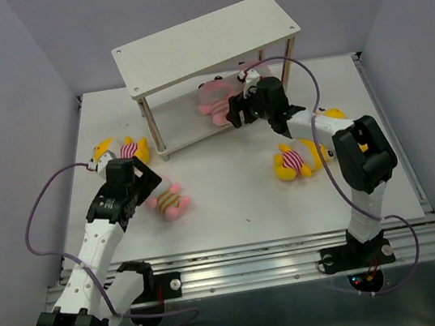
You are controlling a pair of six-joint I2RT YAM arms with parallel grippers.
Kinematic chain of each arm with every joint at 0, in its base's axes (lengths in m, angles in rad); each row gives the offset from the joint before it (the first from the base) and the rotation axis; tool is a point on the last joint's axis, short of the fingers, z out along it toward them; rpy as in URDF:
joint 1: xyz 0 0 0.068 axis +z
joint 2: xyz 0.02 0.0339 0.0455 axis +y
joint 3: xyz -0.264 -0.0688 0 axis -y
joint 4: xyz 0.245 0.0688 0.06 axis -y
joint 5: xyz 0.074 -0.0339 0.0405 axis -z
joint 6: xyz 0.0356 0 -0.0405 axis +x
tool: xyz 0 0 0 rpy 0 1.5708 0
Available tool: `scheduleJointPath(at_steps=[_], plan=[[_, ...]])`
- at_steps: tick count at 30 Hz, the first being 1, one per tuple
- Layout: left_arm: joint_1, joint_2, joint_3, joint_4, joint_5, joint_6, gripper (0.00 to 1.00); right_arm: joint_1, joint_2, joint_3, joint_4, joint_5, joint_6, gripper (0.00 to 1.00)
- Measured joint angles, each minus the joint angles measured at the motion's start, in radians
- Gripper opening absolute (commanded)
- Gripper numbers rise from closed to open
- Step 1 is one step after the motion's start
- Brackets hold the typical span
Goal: Place and organize the stuffed toys onto the shelf
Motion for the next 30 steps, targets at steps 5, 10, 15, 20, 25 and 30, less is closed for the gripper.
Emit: scheduleJointPath(at_steps=[5,10,15,20,25,30], plan=[[0.000,-0.011,0.000,-0.008,0.009,-0.015,0.99,0.000,-0.043,-0.001,-0.022,0.005,0.003,0.94],[0.000,-0.012,0.000,-0.031,0.037,-0.031,0.99,0.000,-0.126,-0.003,-0.047,-0.002,0.003,1.00],[0.000,-0.019,-0.003,-0.072,0.079,-0.059,0.99,0.000,-0.221,-0.045,-0.062,-0.009,0.023,1.00],[0.000,-0.071,-0.055,-0.093,0.153,-0.107,0.99,0.000,-0.358,-0.187,-0.057,-0.004,0.095,1.00],[-0.023,-0.093,-0.124,-0.103,0.230,-0.166,0.99,0.000,-0.484,-0.327,-0.061,0.034,0.139,1.00],[-0.095,-0.092,-0.129,-0.135,0.242,-0.222,0.97,0.000,-0.576,-0.421,-0.065,0.106,0.167,1.00]])
